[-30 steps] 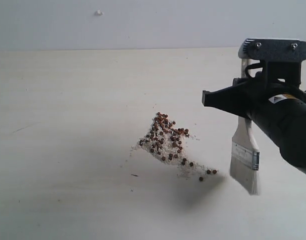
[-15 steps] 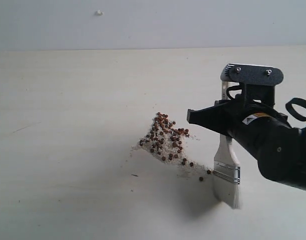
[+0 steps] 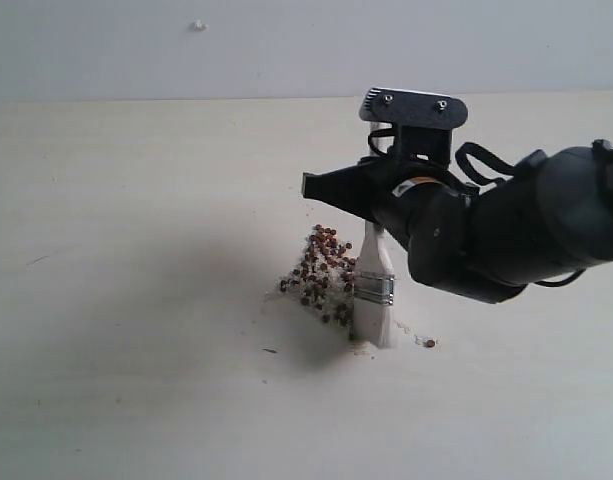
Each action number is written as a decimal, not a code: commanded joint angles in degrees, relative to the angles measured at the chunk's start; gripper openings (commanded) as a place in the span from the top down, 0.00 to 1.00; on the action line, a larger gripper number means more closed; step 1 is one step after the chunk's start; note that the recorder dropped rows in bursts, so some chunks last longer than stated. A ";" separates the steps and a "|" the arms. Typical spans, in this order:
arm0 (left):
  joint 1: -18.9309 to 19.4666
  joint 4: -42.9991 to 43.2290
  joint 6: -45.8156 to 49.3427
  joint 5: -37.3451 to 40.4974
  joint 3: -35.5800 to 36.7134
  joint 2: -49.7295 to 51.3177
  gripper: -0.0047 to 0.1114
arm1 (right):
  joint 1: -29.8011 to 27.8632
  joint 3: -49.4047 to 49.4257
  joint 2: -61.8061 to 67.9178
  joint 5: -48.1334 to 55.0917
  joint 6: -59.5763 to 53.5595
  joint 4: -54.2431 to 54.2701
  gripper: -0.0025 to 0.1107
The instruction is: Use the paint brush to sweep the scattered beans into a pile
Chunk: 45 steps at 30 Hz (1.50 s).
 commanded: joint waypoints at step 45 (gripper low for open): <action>0.04 0.21 0.24 0.18 0.34 -0.30 0.96 | 0.01 12.47 -6.55 -8.73 -2.52 -0.50 0.98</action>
